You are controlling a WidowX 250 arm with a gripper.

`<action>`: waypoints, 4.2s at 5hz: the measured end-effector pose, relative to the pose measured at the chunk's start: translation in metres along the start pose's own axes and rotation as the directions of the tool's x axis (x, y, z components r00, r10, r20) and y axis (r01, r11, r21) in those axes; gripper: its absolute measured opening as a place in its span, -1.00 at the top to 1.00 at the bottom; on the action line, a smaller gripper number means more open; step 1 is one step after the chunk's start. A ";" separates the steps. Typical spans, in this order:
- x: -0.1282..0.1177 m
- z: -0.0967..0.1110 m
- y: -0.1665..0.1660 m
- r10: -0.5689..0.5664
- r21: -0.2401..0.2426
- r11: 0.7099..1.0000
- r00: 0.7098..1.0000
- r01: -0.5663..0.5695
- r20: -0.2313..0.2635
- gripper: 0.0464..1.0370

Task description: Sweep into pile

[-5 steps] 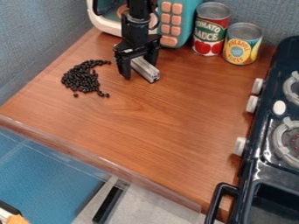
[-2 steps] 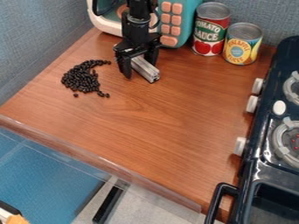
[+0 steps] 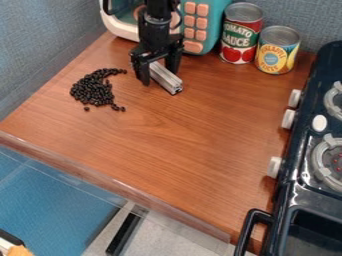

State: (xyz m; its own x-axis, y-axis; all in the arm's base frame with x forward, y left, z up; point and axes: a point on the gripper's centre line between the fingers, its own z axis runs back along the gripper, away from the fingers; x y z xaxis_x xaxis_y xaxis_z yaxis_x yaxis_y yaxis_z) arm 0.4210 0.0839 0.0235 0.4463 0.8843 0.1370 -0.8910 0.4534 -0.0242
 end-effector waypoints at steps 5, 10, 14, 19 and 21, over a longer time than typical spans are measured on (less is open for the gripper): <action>0.010 0.002 0.002 0.048 0.002 0.999 0.999 -0.048 0.008 0.39; 0.024 -0.006 0.033 0.140 -0.020 0.990 0.989 -0.141 -0.049 0.39; 0.023 -0.005 0.078 0.273 -0.023 0.961 0.958 -0.276 -0.091 0.39; 0.021 -0.004 0.106 0.369 -0.053 0.925 0.924 -0.376 -0.102 0.39; 0.019 -0.002 0.115 0.397 -0.052 0.913 0.911 -0.404 -0.111 0.39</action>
State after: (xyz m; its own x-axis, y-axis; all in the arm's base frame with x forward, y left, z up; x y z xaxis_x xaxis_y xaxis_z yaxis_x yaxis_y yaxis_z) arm 0.3274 0.1528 0.0211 0.0620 0.9981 0.0054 -0.9896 0.0622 -0.1294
